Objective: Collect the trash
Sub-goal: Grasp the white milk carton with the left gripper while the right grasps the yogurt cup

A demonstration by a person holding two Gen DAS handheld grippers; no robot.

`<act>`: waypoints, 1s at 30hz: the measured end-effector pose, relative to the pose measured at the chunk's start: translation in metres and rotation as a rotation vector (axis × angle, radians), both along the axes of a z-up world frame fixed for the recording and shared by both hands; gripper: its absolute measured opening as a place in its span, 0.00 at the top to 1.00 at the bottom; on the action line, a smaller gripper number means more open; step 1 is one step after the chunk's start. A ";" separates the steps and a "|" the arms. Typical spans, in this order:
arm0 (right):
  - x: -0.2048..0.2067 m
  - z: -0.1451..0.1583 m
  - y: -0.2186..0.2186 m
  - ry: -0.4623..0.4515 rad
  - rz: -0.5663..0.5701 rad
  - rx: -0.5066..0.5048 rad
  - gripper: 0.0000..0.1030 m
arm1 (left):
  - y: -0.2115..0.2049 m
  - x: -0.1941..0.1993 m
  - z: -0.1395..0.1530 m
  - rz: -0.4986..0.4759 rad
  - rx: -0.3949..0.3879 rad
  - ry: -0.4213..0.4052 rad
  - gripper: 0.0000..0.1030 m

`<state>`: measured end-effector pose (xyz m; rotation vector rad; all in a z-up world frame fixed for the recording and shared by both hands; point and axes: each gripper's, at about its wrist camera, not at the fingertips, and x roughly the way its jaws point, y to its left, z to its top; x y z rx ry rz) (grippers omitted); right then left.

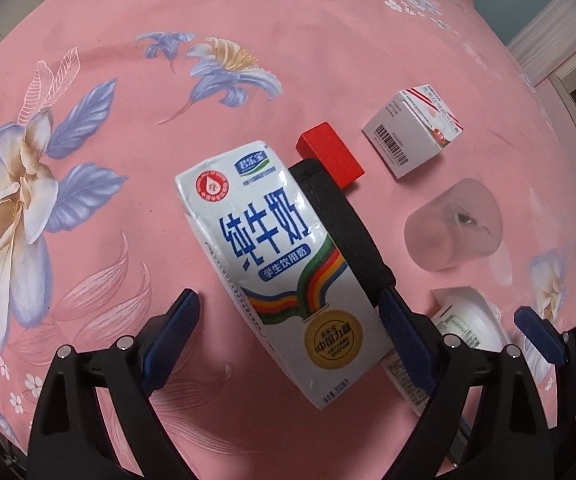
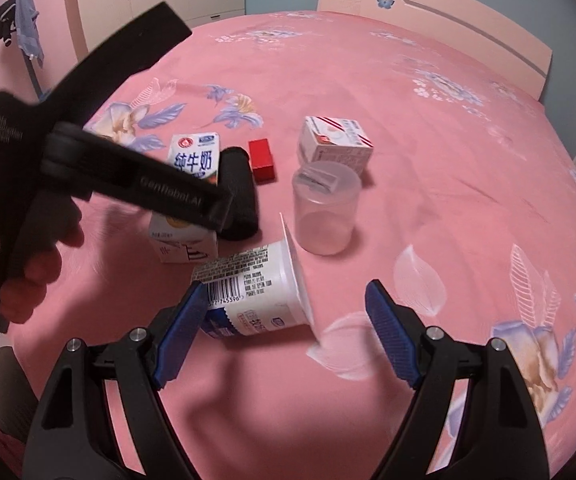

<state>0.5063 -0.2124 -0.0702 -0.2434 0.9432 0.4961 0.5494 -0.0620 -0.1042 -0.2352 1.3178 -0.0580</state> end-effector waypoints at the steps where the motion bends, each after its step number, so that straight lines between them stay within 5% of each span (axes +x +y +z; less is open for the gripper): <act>1: 0.000 -0.001 0.001 0.008 0.009 0.006 0.22 | 0.003 0.001 -0.003 0.003 -0.025 0.016 0.10; 14: 0.009 -0.024 0.021 -0.012 0.037 -0.094 0.22 | 0.012 0.006 -0.015 -0.043 -0.011 0.024 0.10; 22: 0.021 -0.038 0.025 0.023 0.017 -0.072 0.22 | 0.009 0.018 -0.019 -0.081 0.094 0.036 0.11; 23: 0.022 -0.040 0.026 0.026 0.014 -0.077 0.22 | 0.008 0.019 -0.021 -0.089 0.123 0.037 0.20; 28: 0.026 -0.045 0.032 0.023 0.003 -0.078 0.22 | 0.013 0.021 -0.023 -0.120 0.140 0.021 0.29; 30: 0.030 -0.046 0.034 0.040 -0.005 -0.066 0.30 | 0.014 0.020 -0.022 -0.124 0.158 0.012 0.40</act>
